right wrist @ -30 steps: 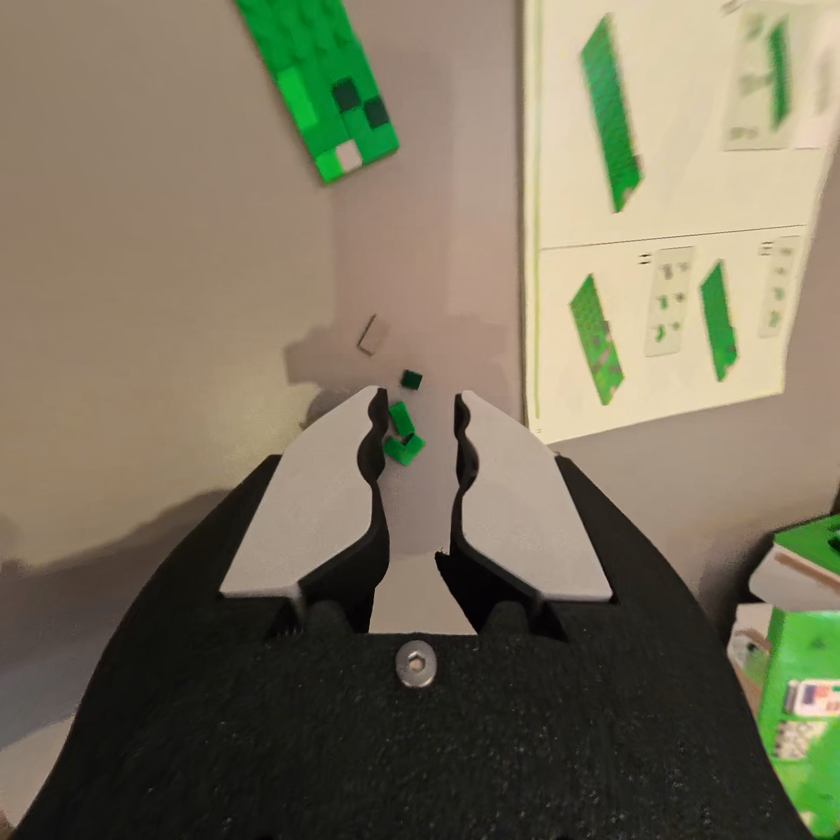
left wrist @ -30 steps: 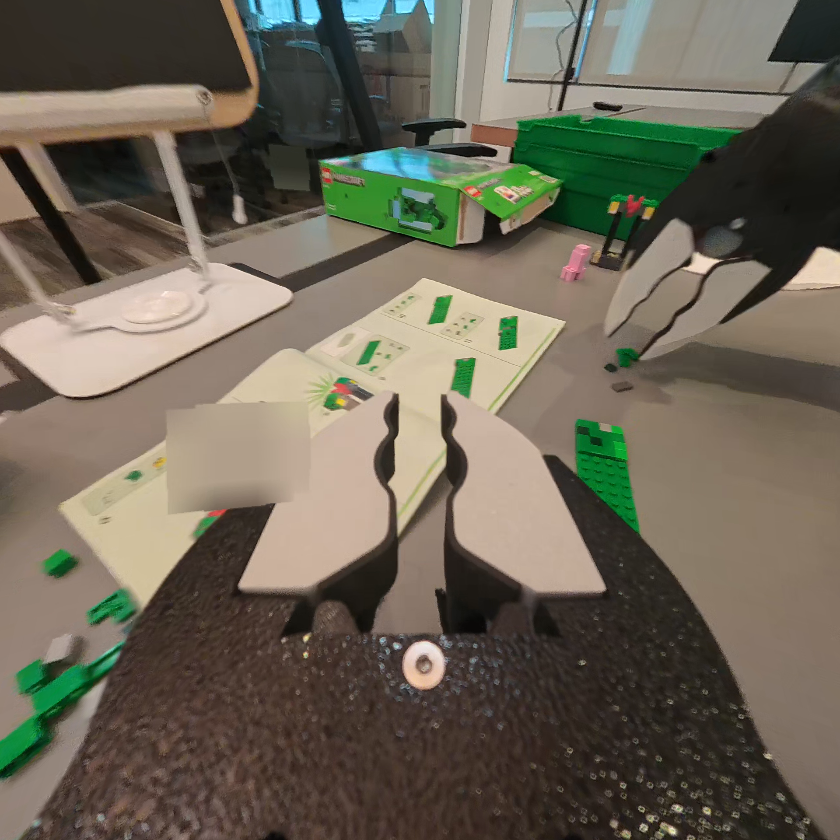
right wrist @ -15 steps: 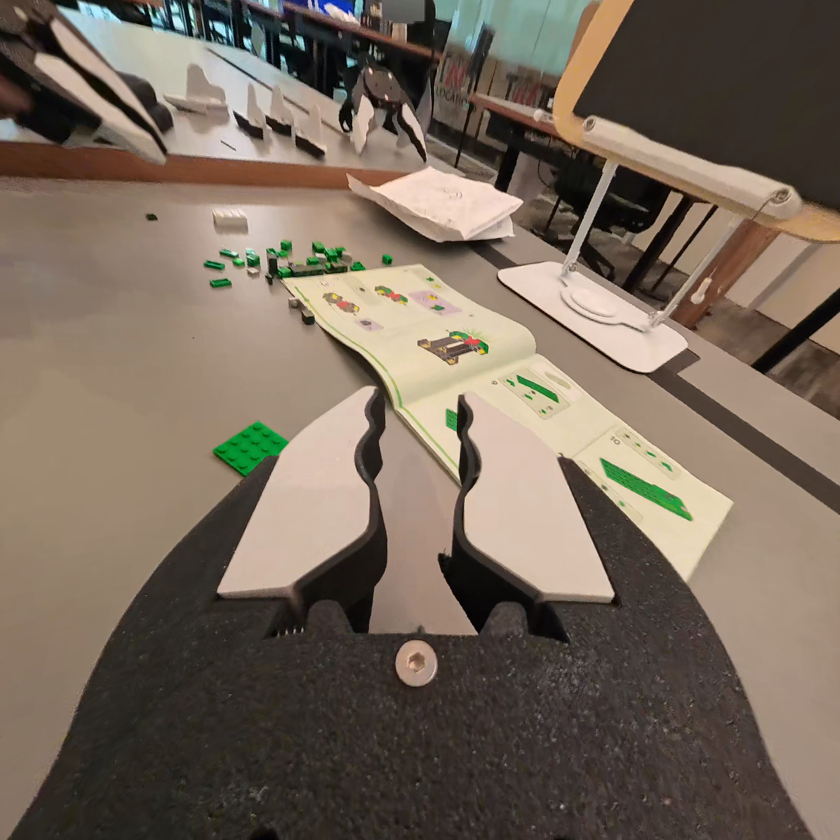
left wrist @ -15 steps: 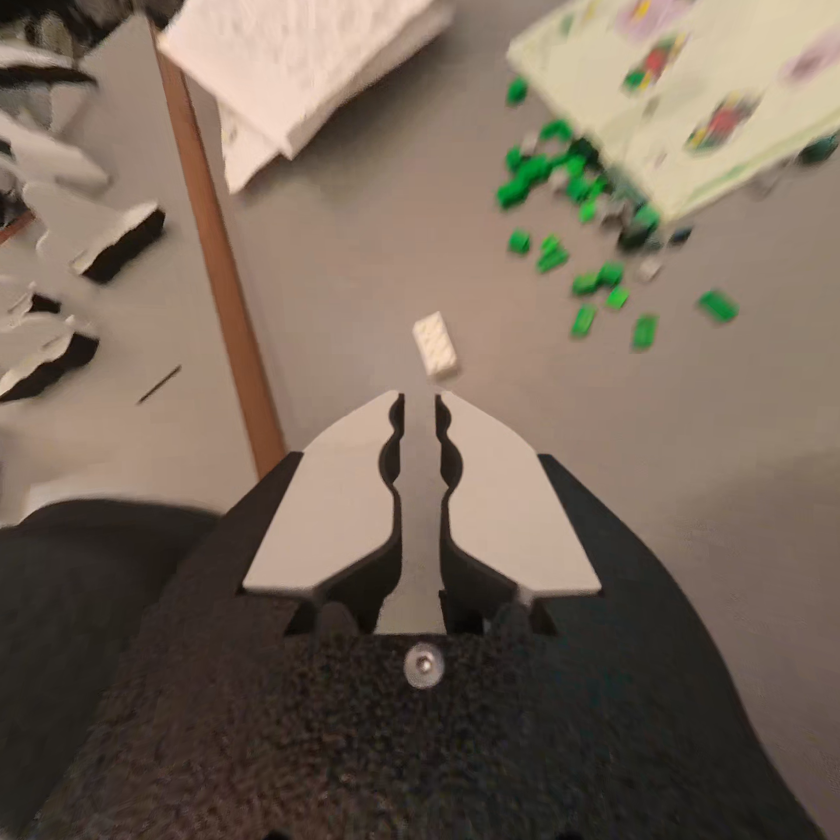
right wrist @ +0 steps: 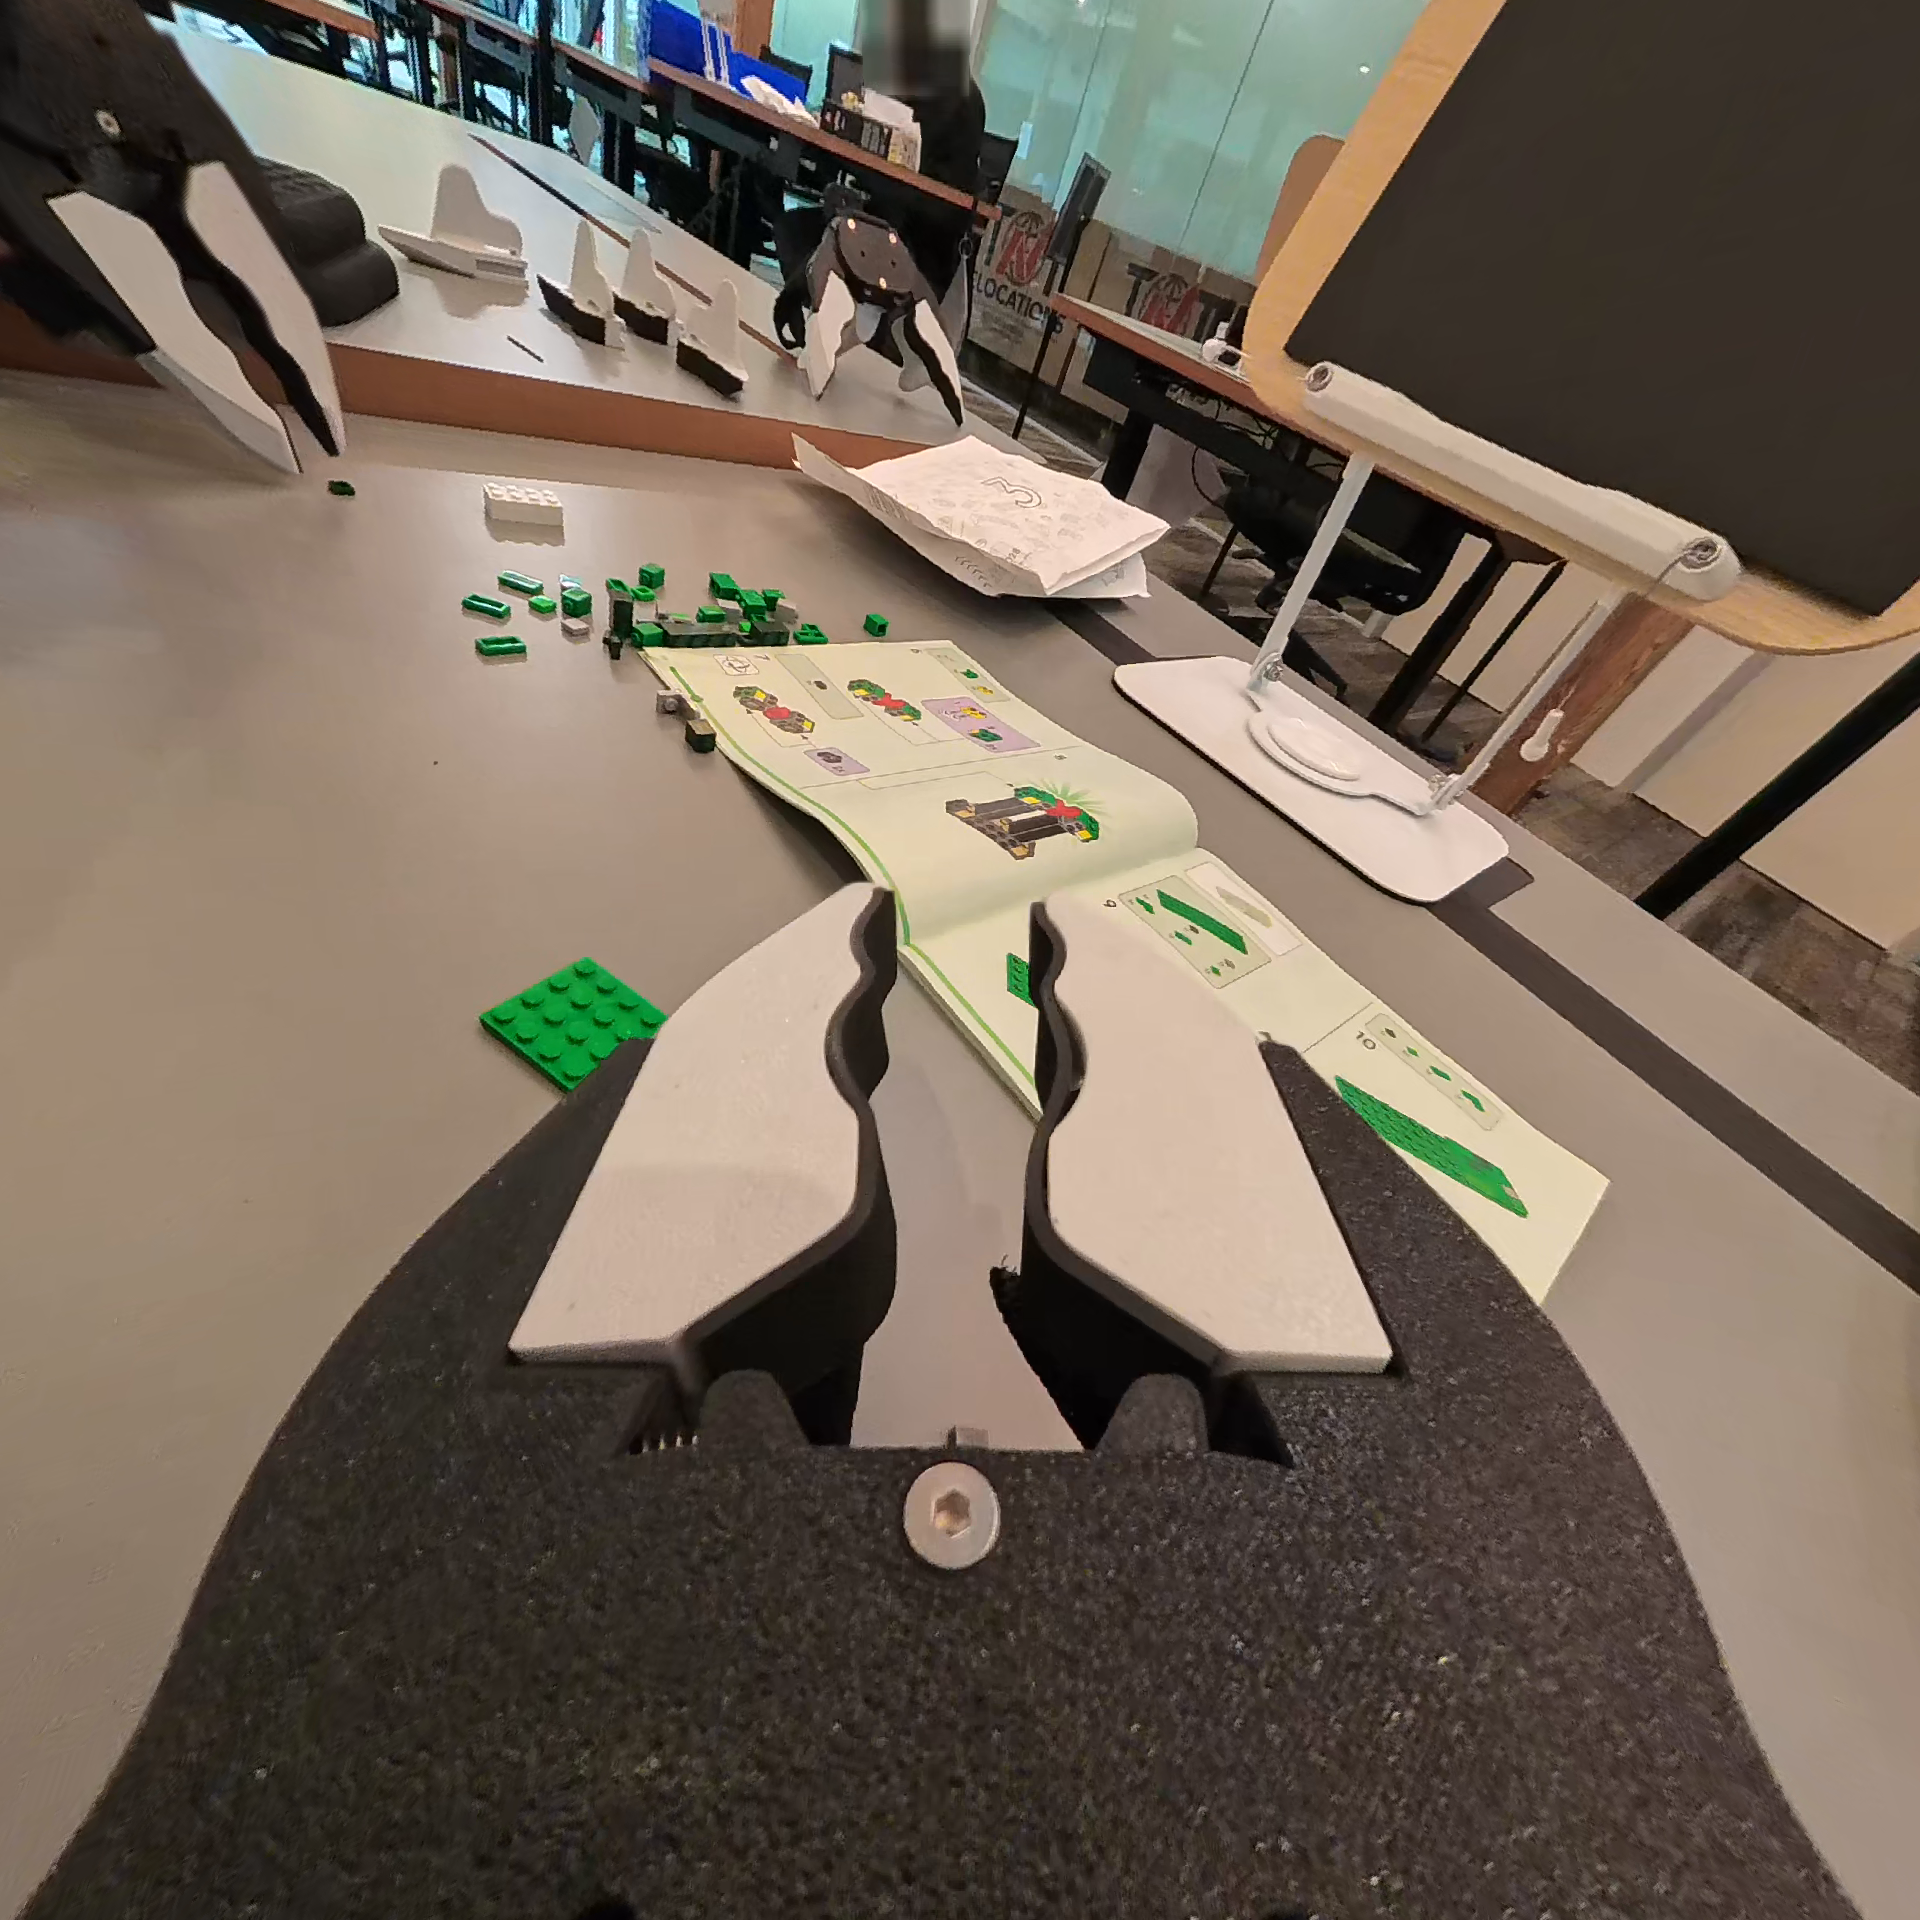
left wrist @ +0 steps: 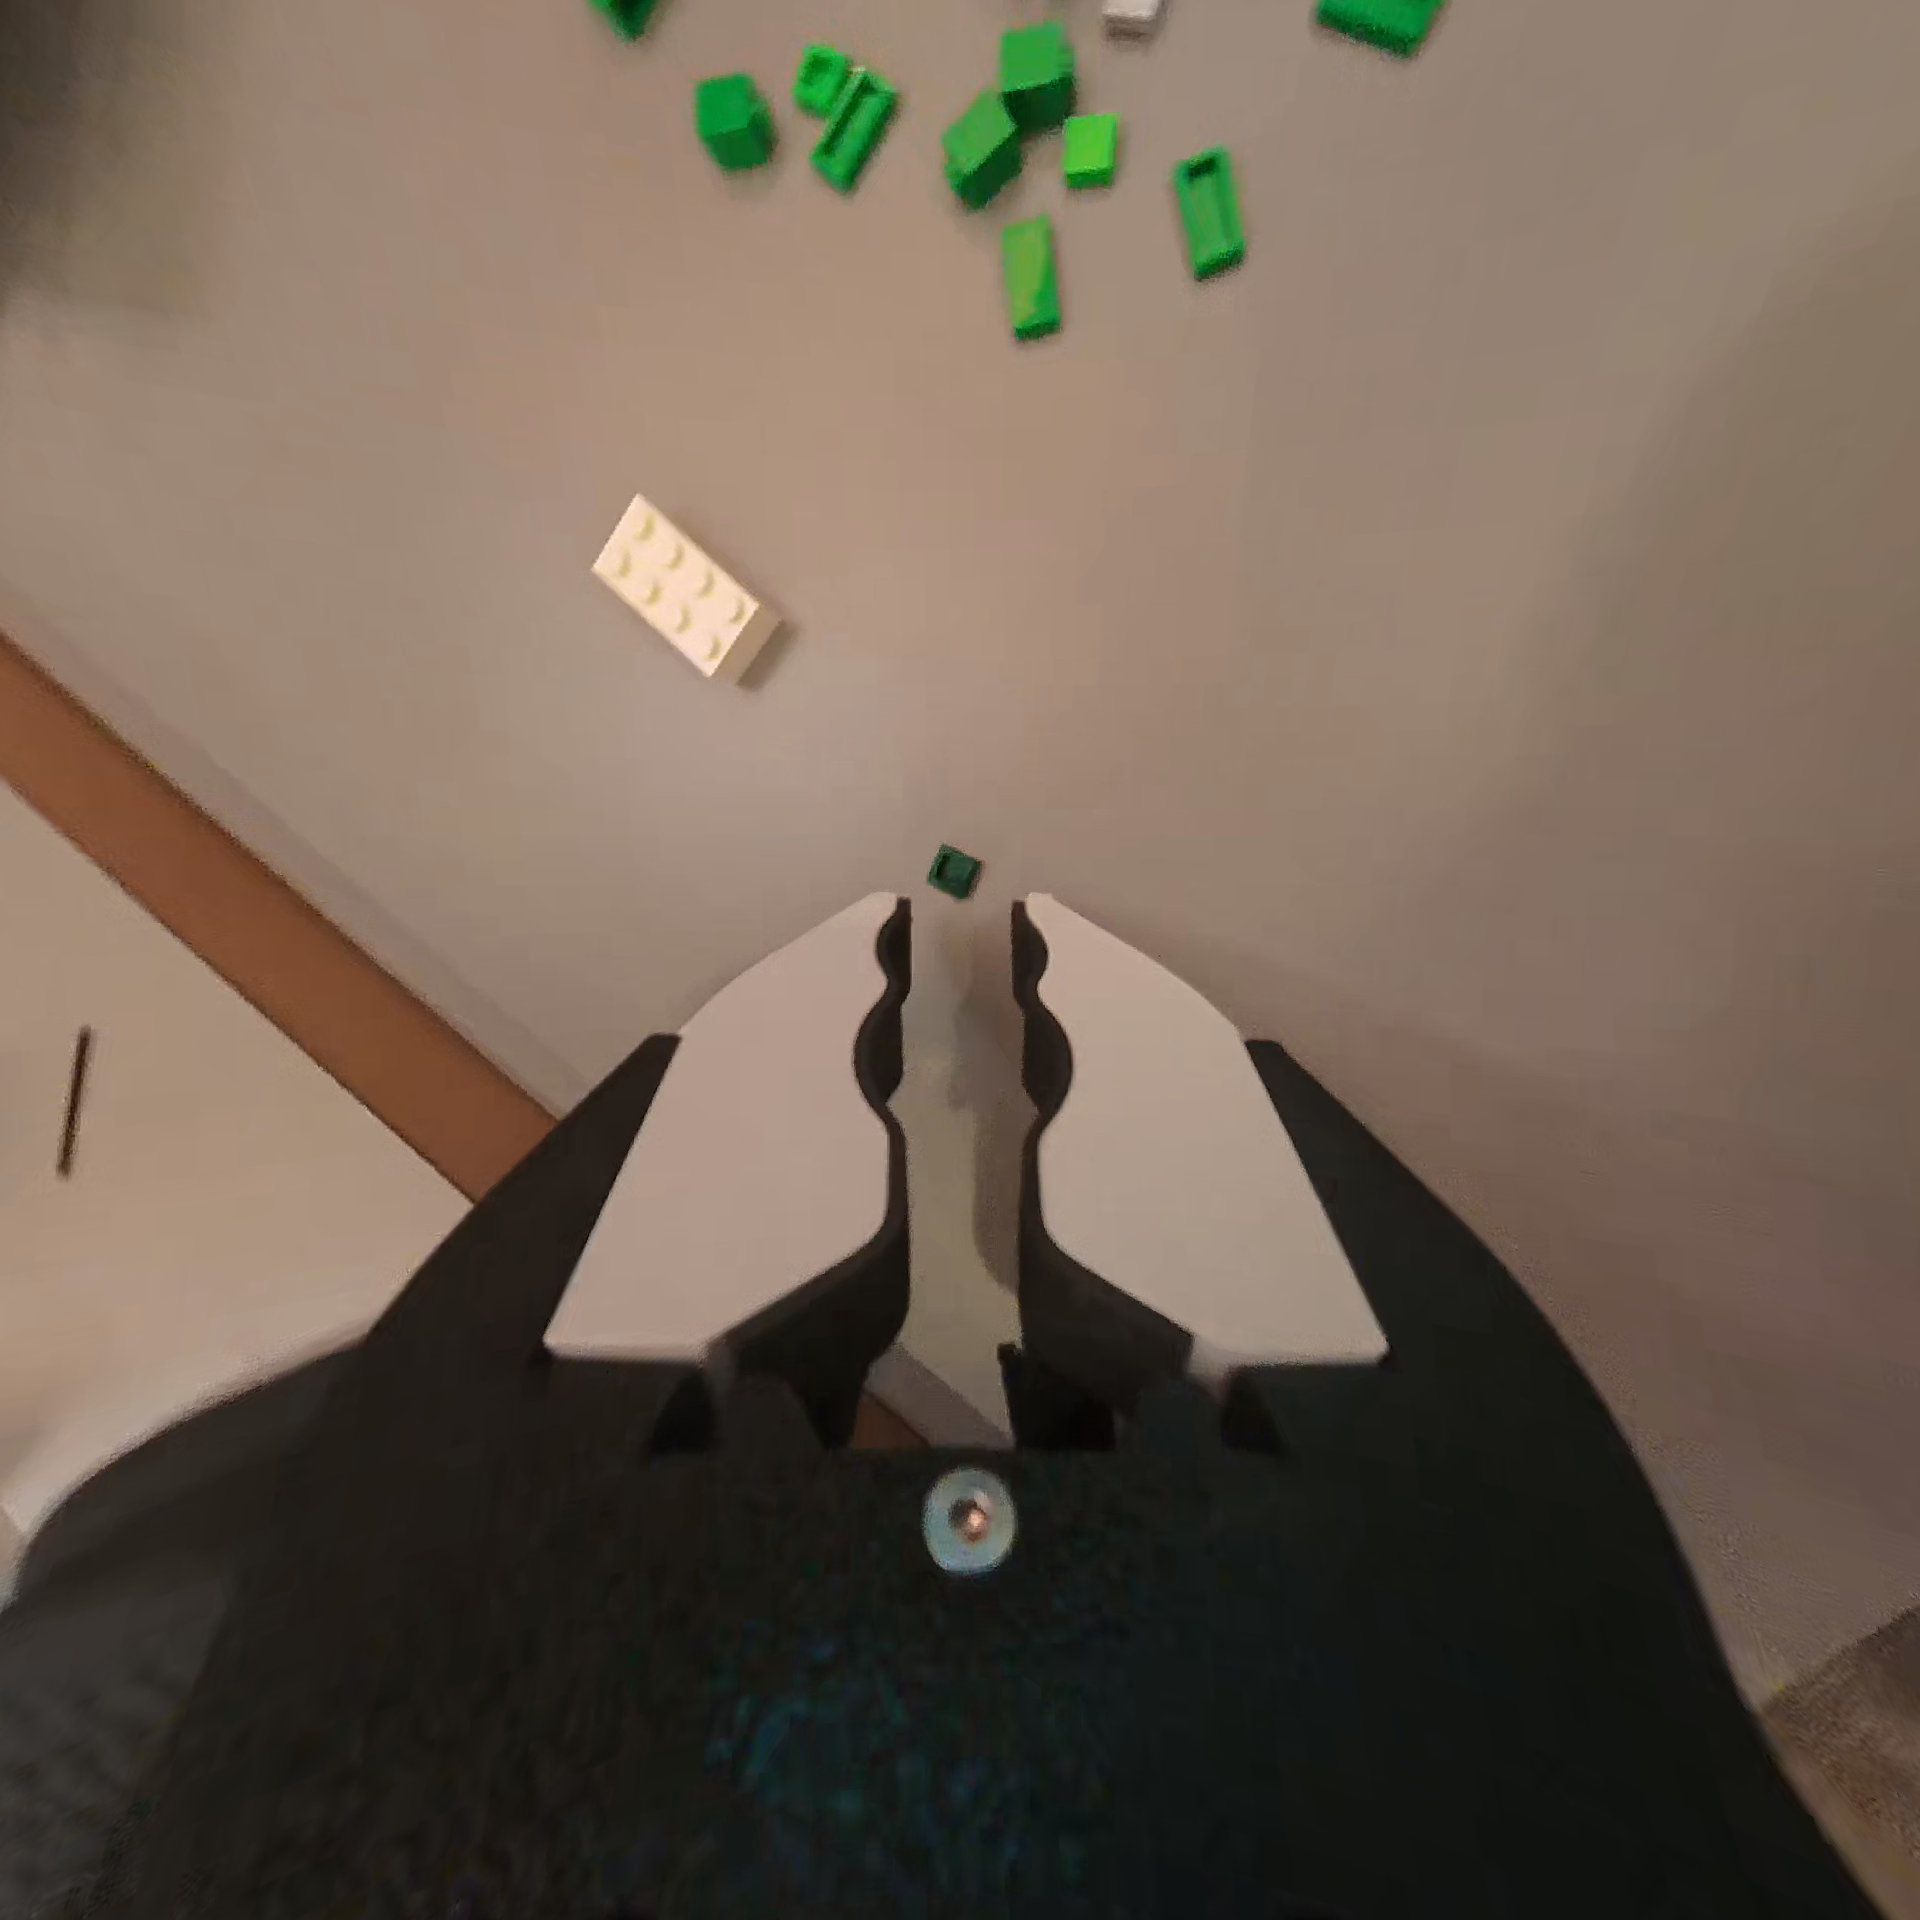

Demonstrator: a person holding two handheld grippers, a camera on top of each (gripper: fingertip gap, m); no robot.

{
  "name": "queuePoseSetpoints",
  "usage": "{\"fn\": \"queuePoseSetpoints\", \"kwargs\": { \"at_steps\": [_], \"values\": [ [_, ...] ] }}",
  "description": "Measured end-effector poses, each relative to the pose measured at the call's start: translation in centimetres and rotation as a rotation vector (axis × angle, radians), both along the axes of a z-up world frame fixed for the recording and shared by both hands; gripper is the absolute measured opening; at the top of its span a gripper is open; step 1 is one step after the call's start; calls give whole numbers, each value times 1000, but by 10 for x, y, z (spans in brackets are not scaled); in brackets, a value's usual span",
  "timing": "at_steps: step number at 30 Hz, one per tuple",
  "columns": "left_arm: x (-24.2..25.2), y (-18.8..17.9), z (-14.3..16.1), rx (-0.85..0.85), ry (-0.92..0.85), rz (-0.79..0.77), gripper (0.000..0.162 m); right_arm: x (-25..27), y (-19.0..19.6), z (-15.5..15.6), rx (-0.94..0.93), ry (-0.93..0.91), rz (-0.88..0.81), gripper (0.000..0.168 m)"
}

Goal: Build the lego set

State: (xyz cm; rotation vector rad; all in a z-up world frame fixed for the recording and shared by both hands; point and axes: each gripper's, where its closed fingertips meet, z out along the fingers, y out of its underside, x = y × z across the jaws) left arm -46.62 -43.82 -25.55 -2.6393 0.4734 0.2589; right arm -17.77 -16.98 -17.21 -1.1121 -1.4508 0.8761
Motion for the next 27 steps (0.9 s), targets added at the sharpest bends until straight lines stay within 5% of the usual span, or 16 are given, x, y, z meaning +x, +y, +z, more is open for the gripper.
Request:
{"fn": "queuePoseSetpoints", "kwargs": {
  "at_steps": [9, 17, 21, 27],
  "values": [
    [2, 7, -5, -212, -84, -232, 11, -3, 0, -7, 8, -33, 4, 24],
    [5, 7, -9, -303, -136, -260, 7, -3, 1, -12, 47, -66, 0, 23],
    [40, 58, 19, 23, -280, -171, 7, -4, -11, 2, 149, -9, 39, 24],
    [197, 143, 135, 609, -1081, -248, 7, -13, -80, 60, 462, 185, 196, 23]
  ]
}}
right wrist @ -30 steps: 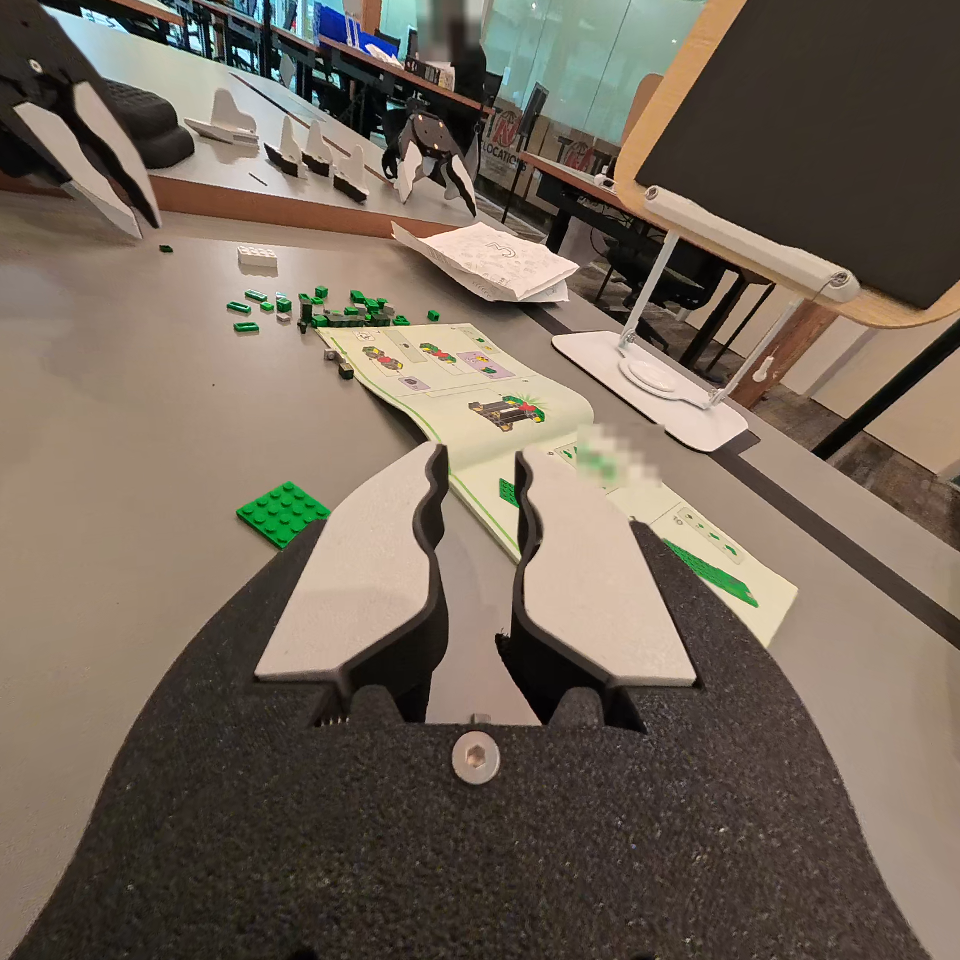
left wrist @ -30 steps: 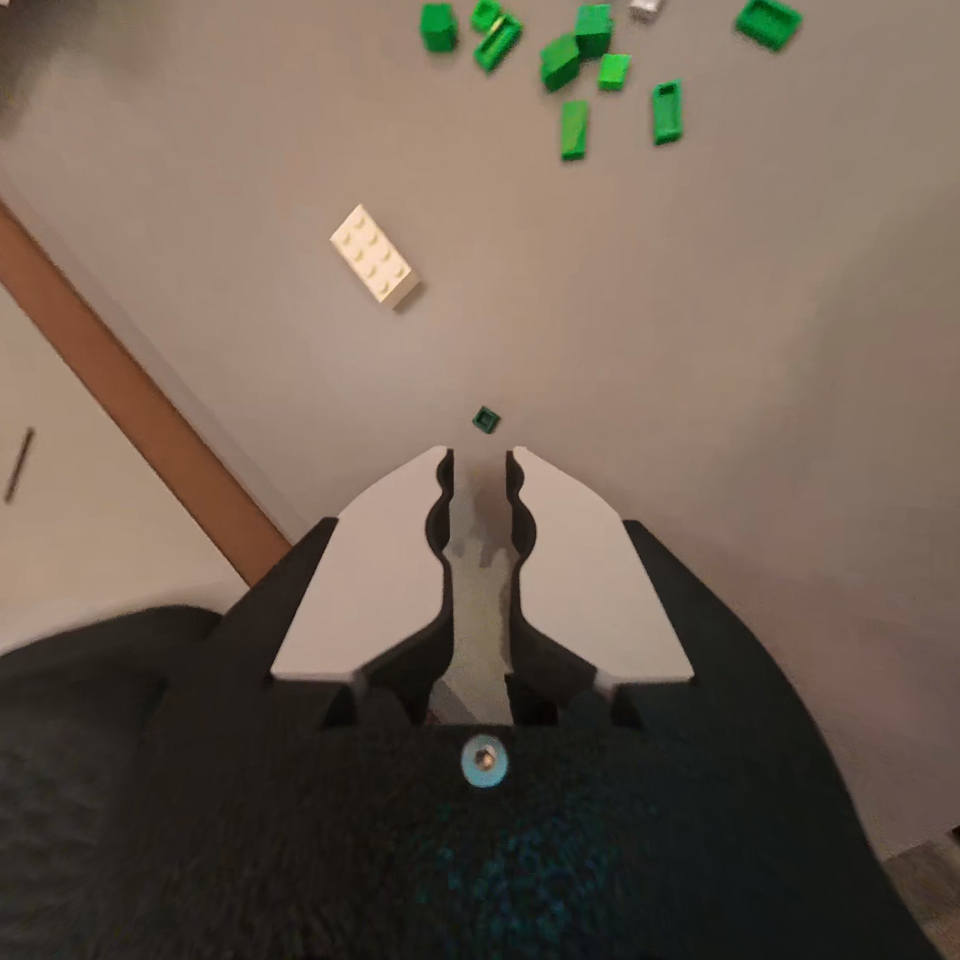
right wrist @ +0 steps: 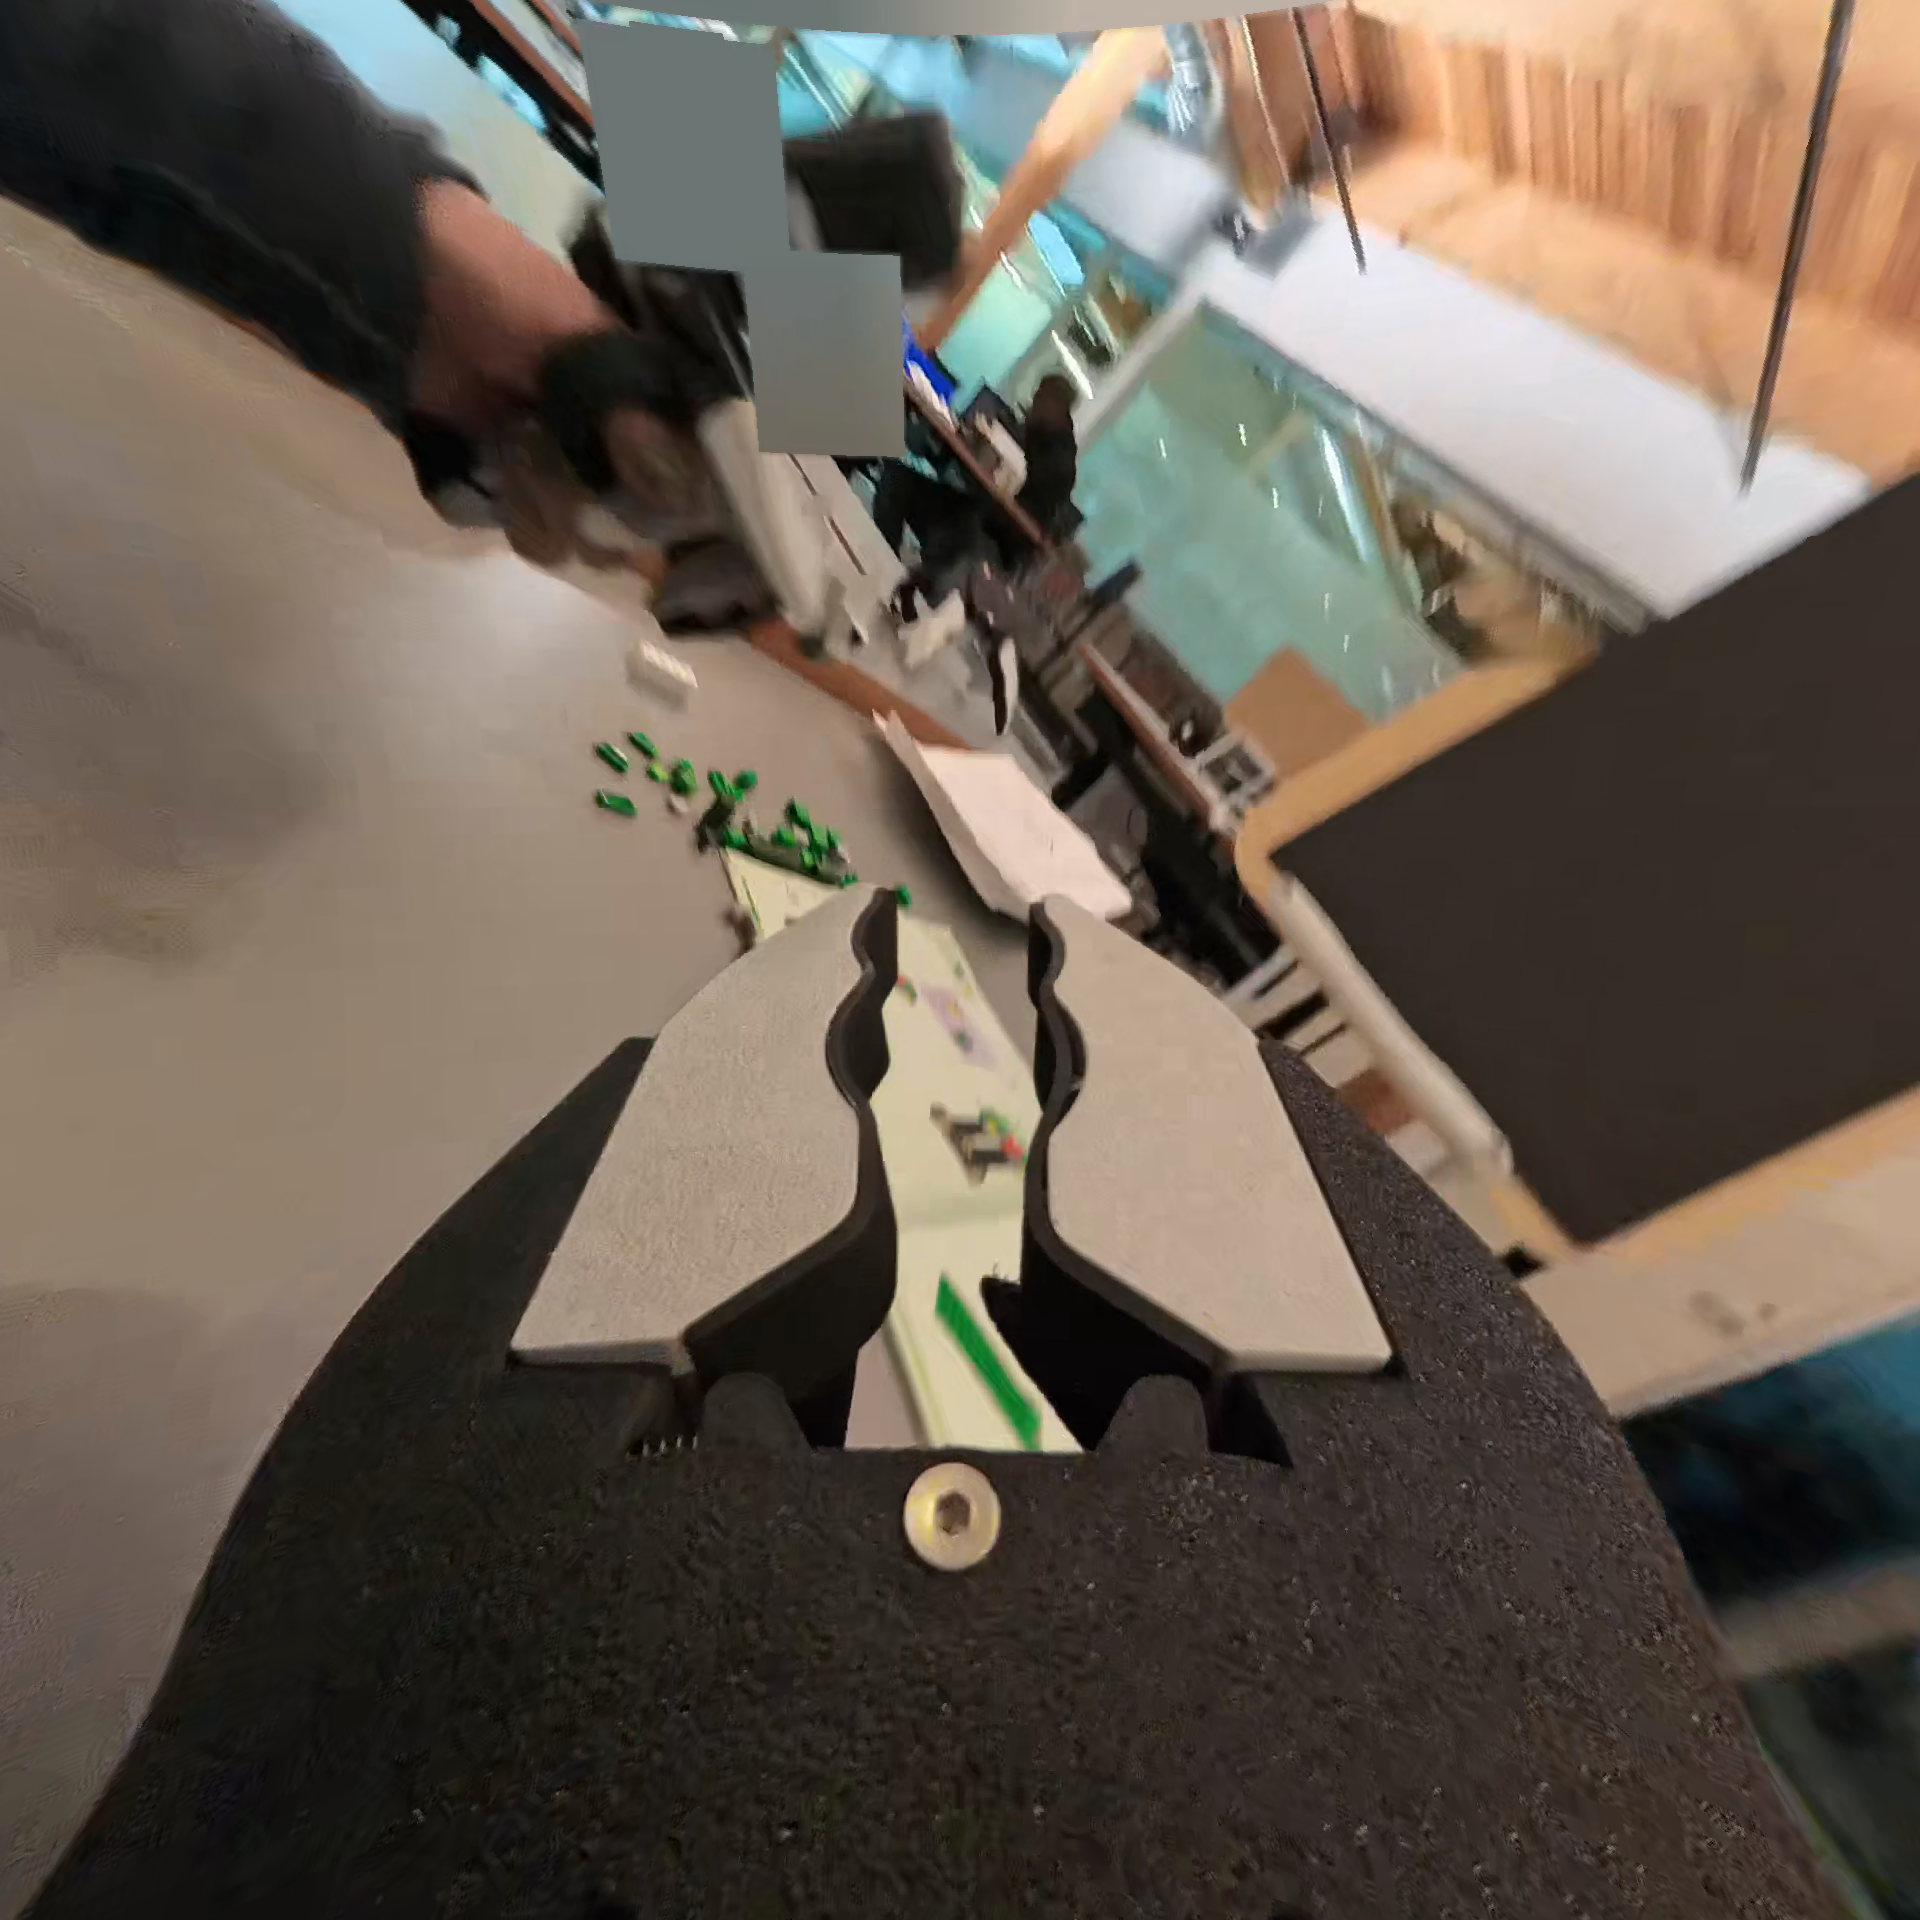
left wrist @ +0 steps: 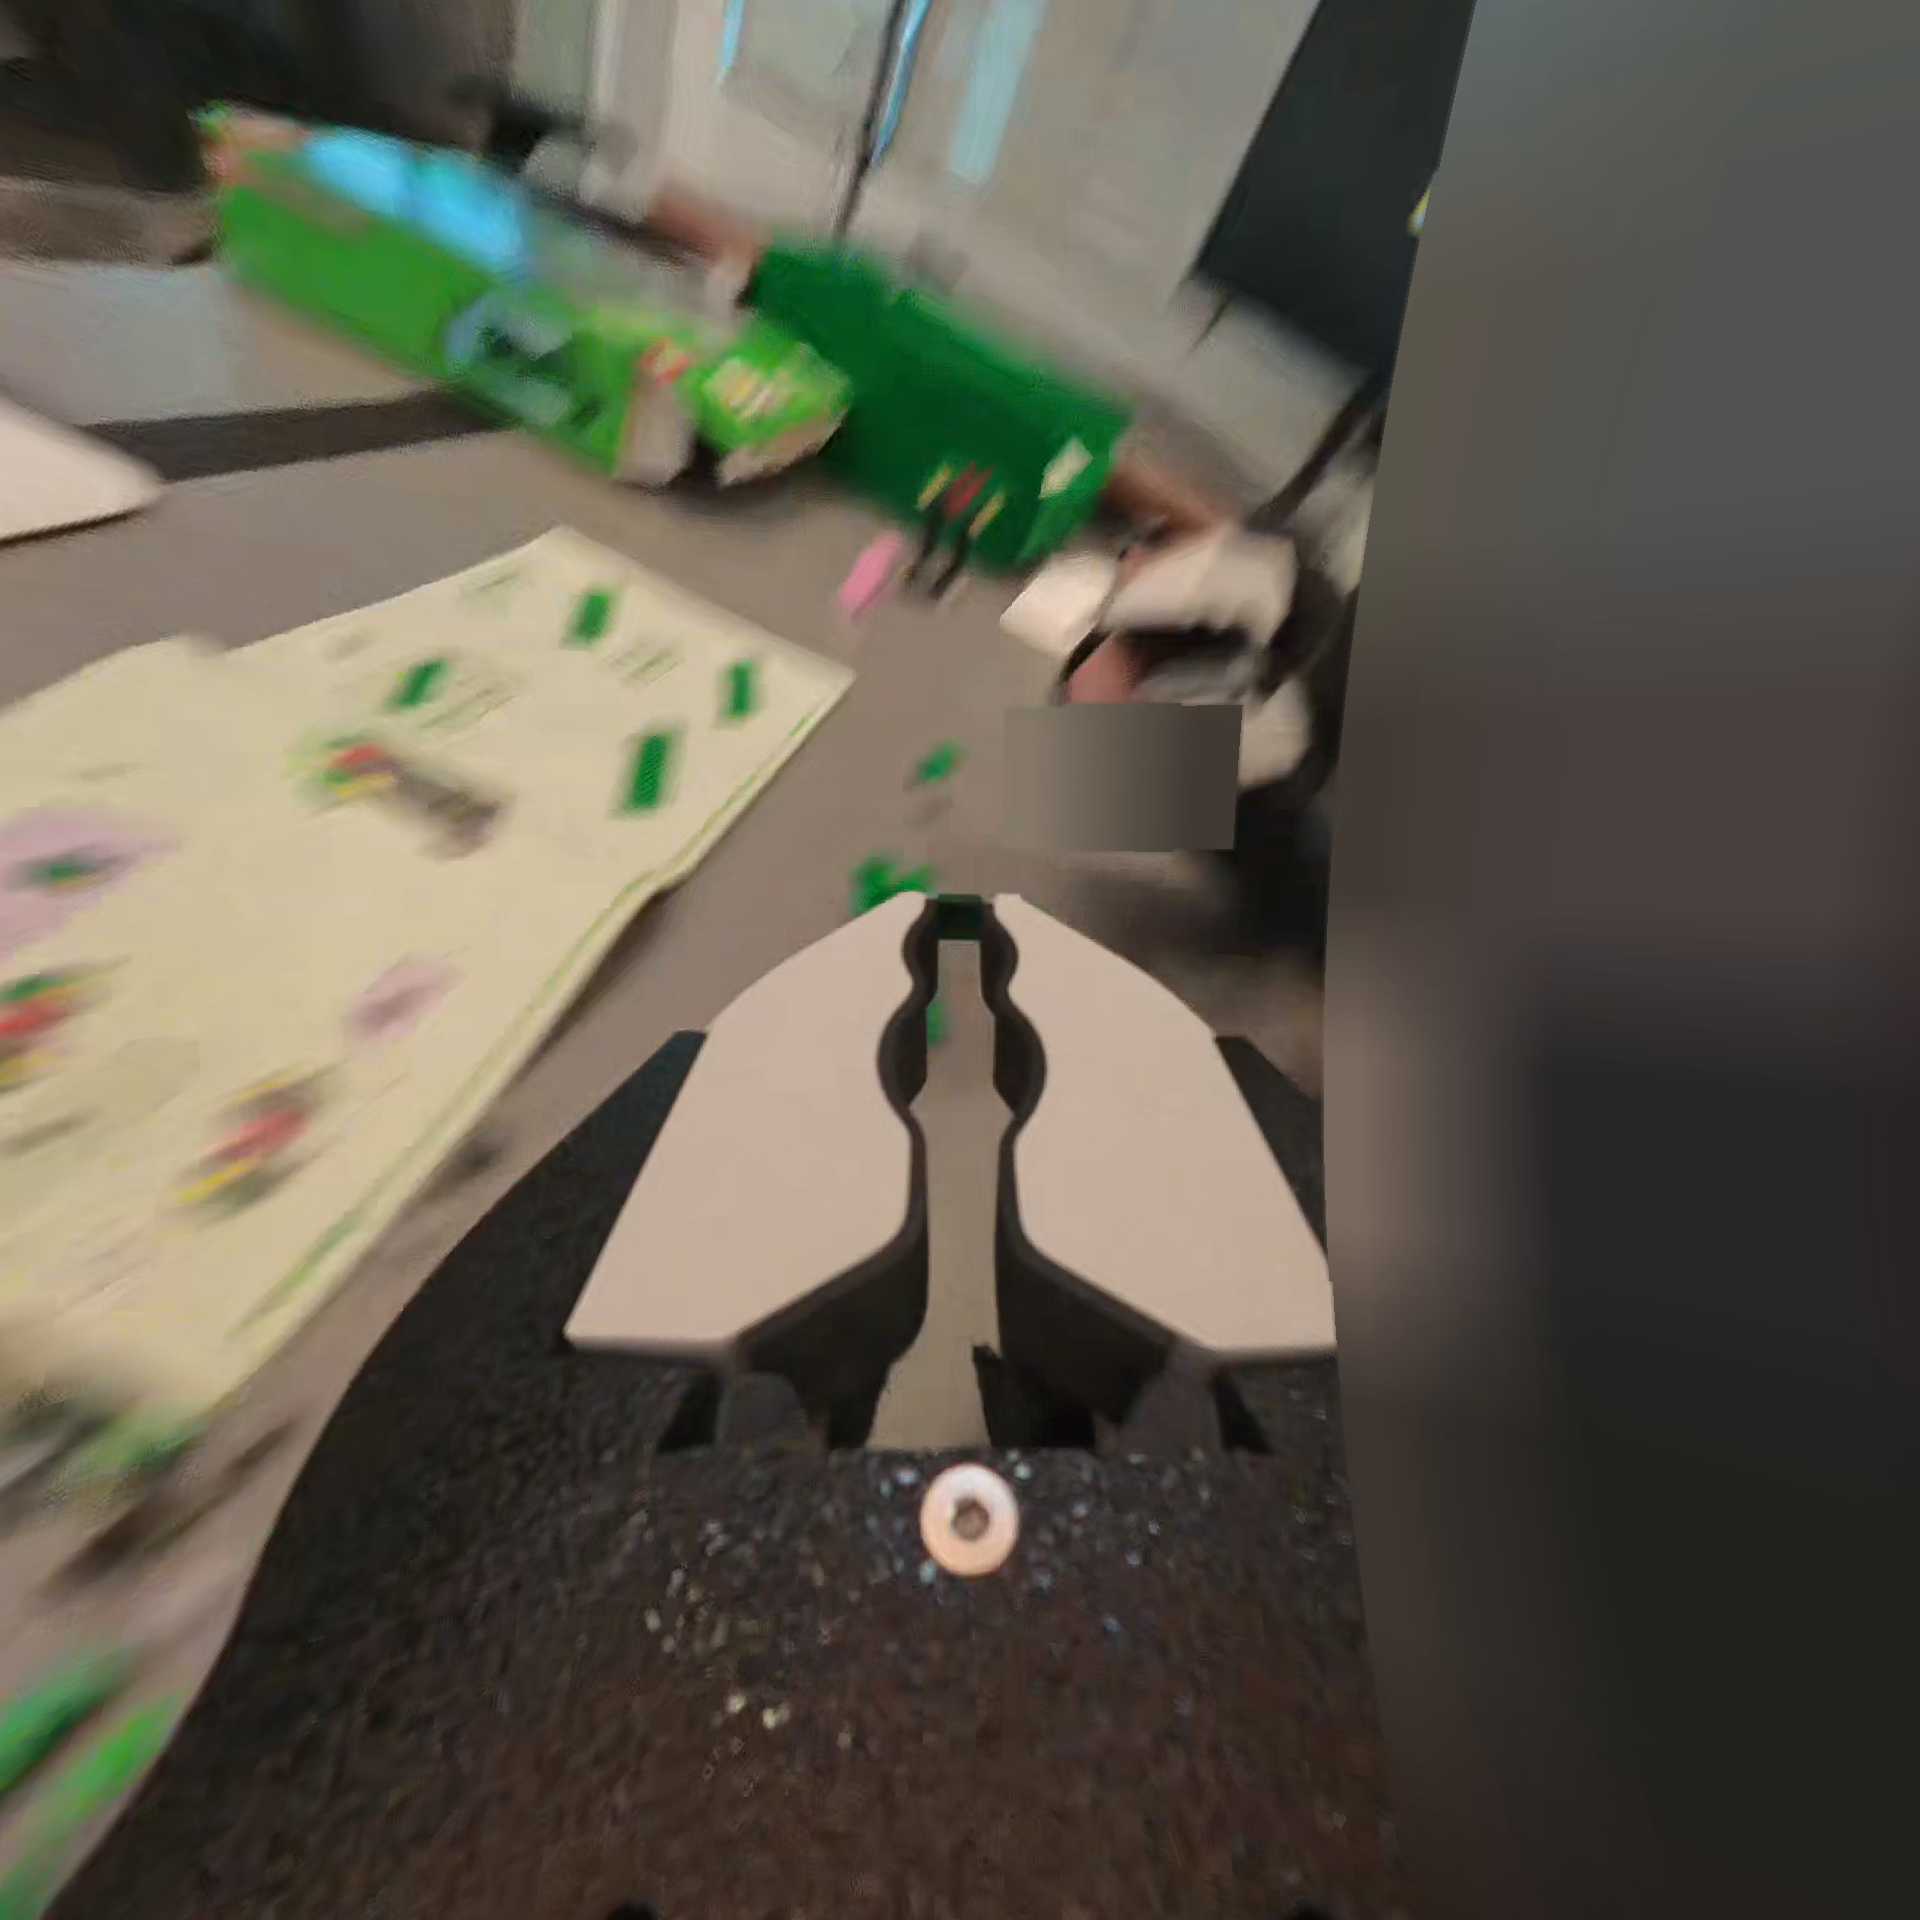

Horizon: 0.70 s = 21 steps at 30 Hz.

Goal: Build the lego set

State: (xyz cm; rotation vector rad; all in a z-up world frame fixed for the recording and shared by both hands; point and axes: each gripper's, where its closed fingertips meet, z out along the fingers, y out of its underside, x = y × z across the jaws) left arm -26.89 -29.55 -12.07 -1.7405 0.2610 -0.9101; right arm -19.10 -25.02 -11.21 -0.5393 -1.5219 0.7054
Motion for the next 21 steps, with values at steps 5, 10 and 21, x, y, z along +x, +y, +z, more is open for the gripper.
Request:
{"fn": "queuePoseSetpoints", "kwargs": {
  "at_steps": [5, 10, 21],
  "values": [
    [62, 4, 63, 56, -573, -225, 7, -1, -44, 42, 187, 102, 86, 24],
    [85, 2, 67, -3, -649, -344, 7, -1, -46, 56, 241, 105, 88, 22],
    [86, 7, 54, -30, -504, -274, 9, 5, -32, 38, 192, -68, 92, 7]
  ]
}}
